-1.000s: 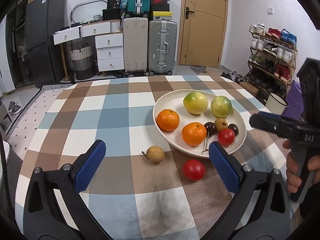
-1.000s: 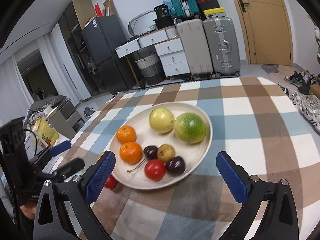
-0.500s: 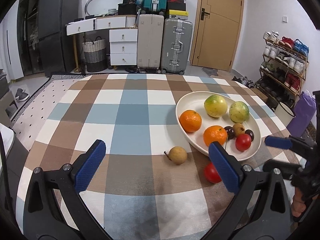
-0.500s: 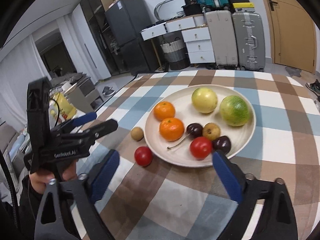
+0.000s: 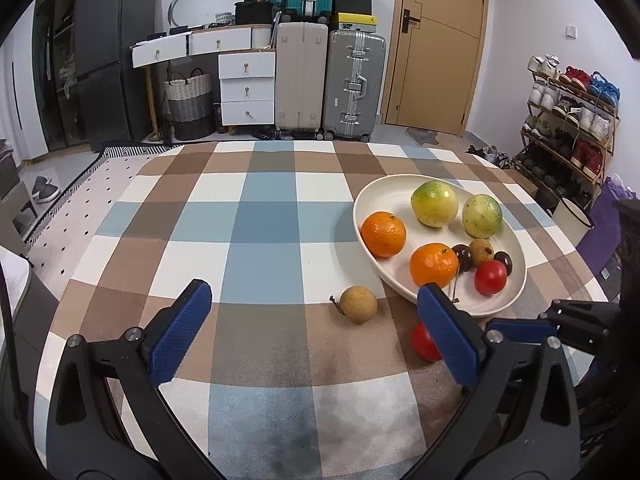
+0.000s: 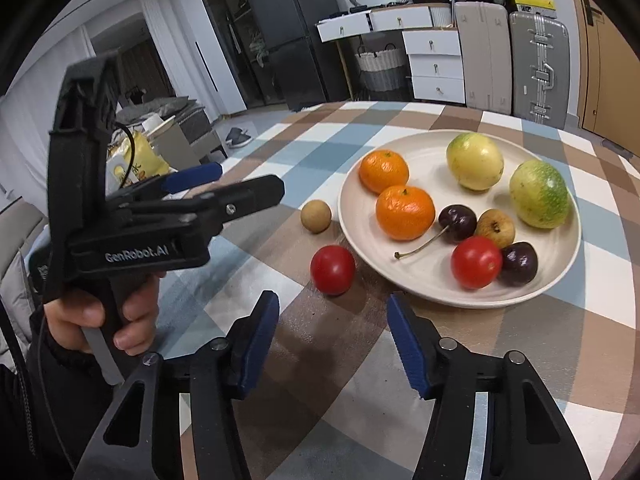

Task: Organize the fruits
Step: 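Grasp the last red tomato with the right tool while the left tool grasps a small brown fruit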

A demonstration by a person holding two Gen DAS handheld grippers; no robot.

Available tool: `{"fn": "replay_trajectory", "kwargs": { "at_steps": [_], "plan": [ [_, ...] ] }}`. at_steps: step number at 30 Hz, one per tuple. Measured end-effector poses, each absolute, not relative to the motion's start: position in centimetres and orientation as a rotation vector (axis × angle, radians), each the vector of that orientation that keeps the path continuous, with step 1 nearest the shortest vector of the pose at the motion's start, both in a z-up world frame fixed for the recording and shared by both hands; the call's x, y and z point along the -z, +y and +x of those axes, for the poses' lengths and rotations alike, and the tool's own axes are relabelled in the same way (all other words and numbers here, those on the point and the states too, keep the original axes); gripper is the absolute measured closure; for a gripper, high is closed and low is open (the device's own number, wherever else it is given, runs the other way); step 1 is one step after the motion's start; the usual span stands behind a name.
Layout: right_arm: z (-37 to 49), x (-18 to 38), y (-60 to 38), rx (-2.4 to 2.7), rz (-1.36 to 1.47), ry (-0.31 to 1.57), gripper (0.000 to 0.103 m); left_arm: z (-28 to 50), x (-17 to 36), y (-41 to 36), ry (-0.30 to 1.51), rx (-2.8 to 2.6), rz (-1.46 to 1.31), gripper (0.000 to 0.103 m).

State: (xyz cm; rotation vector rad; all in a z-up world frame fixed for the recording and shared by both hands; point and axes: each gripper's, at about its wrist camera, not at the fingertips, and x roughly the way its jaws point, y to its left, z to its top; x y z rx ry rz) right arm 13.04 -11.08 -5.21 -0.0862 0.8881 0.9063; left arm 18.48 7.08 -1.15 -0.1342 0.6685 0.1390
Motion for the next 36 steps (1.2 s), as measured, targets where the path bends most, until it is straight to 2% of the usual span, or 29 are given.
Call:
{"fn": "replay_trajectory", "kwargs": {
  "at_steps": [12, 22, 36],
  "plan": [
    [14.2, 6.4, -7.5, -0.869, -0.170, 0.917, 0.052, 18.7, 1.7, 8.0, 0.690, -0.165, -0.157, 0.000],
    [14.7, 6.4, -6.9, -0.840, -0.189, 0.914, 0.074, 19.0, 2.2, 8.1, 0.705, -0.158, -0.171, 0.001],
    [13.1, 4.7, -8.9, -0.886, -0.175, 0.829, 0.074, 19.1, 2.4, 8.3, 0.711, -0.163, -0.188, 0.003]
  ]
}}
